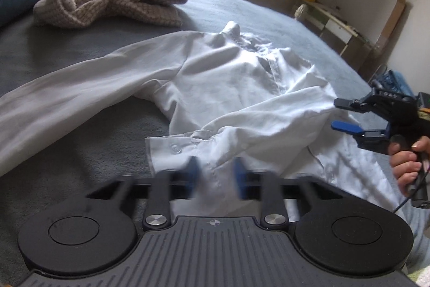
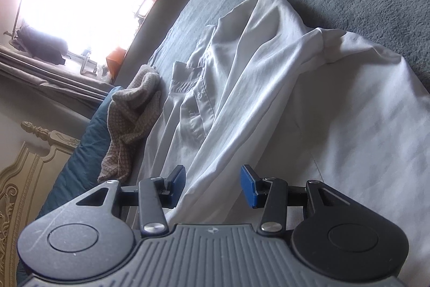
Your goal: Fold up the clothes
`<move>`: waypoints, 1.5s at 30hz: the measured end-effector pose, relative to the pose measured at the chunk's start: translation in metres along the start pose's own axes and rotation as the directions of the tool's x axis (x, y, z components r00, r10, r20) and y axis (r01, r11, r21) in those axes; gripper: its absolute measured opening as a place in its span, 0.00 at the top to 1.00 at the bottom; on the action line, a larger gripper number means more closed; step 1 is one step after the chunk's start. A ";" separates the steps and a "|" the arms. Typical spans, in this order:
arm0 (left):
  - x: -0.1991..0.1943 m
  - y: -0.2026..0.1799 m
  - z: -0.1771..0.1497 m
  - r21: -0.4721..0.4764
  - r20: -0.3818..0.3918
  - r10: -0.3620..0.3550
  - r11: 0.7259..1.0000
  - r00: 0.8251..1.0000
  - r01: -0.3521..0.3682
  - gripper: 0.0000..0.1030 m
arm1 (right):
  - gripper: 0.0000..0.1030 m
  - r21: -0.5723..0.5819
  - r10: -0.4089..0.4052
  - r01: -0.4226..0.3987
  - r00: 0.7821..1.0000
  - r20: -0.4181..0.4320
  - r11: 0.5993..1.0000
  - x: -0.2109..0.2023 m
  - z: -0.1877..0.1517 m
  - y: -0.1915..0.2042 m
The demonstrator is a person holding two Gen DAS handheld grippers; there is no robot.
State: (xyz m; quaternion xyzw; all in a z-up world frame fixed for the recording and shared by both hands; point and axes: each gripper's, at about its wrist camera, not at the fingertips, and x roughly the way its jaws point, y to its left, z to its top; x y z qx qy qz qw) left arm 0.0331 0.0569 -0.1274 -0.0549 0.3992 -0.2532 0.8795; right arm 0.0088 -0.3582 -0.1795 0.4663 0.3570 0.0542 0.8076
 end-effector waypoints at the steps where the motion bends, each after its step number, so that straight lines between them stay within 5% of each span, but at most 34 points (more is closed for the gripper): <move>1: 0.000 -0.005 0.005 0.025 0.018 0.008 1.000 1.000 -0.008 0.98 | 0.53 0.004 0.001 -0.001 1.000 0.006 1.000 -0.002 0.001 -0.001; 4: -0.015 -0.019 0.033 0.103 0.147 0.001 0.995 0.989 -0.016 1.00 | 0.53 0.036 0.005 -0.006 0.999 0.033 0.999 -0.009 0.004 -0.010; 6: -0.041 -0.027 0.056 0.143 0.294 -0.076 0.989 0.953 0.034 1.00 | 0.53 0.069 0.004 -0.007 0.999 0.053 0.998 -0.014 0.007 -0.017; 8: -0.071 -0.035 0.063 0.217 0.415 -0.167 0.973 0.894 0.081 1.00 | 0.53 0.102 0.001 -0.009 0.998 0.070 0.995 -0.018 0.009 -0.025; 9: -0.078 -0.038 0.062 0.246 0.416 -0.187 0.965 0.890 0.087 1.00 | 0.53 0.114 0.001 -0.010 0.997 0.077 0.993 -0.019 0.009 -0.029; 10: -0.081 -0.040 0.060 0.268 0.401 -0.199 0.959 0.894 0.093 1.00 | 0.53 0.125 0.000 -0.011 0.997 0.082 0.992 -0.020 0.010 -0.032; 13: -0.067 -0.035 0.039 0.275 0.273 -0.175 0.957 0.946 0.098 0.99 | 0.53 0.165 0.010 -0.023 0.997 0.081 0.986 -0.018 0.010 -0.041; 16: -0.048 -0.029 0.012 0.286 0.149 -0.074 0.958 0.986 0.028 0.81 | 0.53 0.184 0.034 -0.043 0.998 0.051 0.982 -0.010 0.007 -0.042; 20: -0.038 -0.031 -0.013 0.381 0.105 -0.007 0.924 0.994 -0.033 0.65 | 0.53 0.139 0.069 -0.059 0.996 -0.064 0.988 0.010 0.000 -0.019; 24: -0.026 -0.045 -0.019 0.553 0.112 0.018 0.829 0.994 -0.078 0.43 | 0.53 0.096 0.079 -0.064 0.983 -0.163 0.993 0.028 -0.005 0.011; 26: -0.013 -0.049 -0.018 0.616 0.107 0.024 0.783 0.994 -0.085 0.42 | 0.53 0.085 0.073 -0.057 0.977 -0.199 0.995 0.037 -0.005 0.023; 29: 0.011 -0.049 -0.013 0.647 0.041 0.031 0.761 0.999 -0.050 0.42 | 0.53 0.076 0.040 -0.023 0.971 -0.234 0.997 0.047 -0.004 0.035; 34: 0.034 -0.045 -0.011 0.639 -0.047 0.047 0.769 0.998 -0.006 0.47 | 0.53 0.067 0.011 0.006 0.967 -0.254 0.998 0.049 -0.007 0.039; 40: 0.041 -0.039 -0.005 0.581 -0.109 0.053 0.813 0.993 0.020 0.55 | 0.53 0.085 0.006 0.018 0.964 -0.265 0.996 0.050 -0.007 0.029; 45: 0.041 -0.036 0.000 0.534 -0.129 0.047 0.845 0.990 0.030 0.80 | 0.53 0.125 -0.002 0.037 0.963 -0.270 0.991 0.058 -0.002 0.022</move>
